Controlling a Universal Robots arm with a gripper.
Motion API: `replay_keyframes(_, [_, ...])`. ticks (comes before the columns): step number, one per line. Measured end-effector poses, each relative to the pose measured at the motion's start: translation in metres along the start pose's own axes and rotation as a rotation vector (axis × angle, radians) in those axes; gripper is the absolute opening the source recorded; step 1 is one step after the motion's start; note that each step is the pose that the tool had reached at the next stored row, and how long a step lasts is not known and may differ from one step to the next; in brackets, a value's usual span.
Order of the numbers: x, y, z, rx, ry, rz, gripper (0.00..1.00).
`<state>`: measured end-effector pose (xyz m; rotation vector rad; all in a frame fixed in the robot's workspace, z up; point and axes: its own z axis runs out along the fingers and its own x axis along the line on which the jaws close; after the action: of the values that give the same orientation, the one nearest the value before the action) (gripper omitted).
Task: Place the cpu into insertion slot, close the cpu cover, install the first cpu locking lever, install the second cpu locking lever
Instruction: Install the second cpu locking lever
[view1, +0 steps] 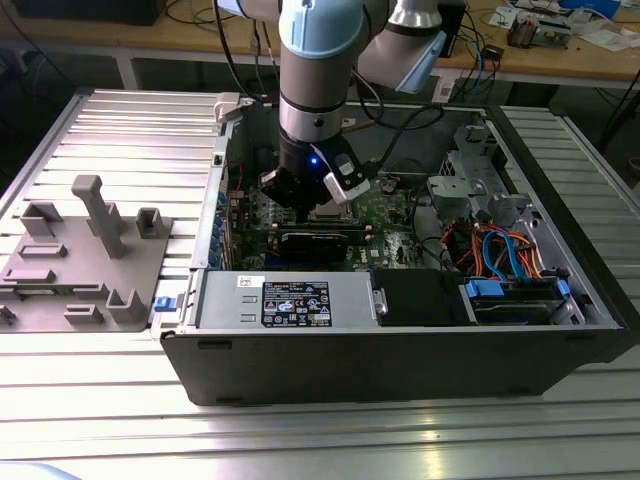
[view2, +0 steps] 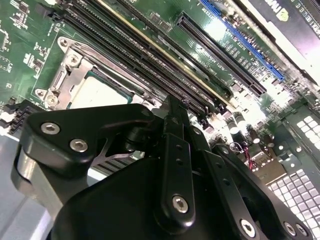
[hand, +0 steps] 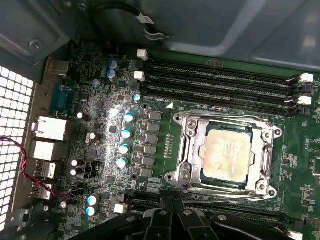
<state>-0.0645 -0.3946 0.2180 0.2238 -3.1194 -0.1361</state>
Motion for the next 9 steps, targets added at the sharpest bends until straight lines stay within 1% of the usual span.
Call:
replay_keyframes(6, [0.0015, 0.0008, 0.0026, 0.0001, 0.0001, 0.0, 0.11])
replay_keyframes(9, [0.001, 0.0042, 0.0048, 0.0002, 0.0001, 0.0, 0.11])
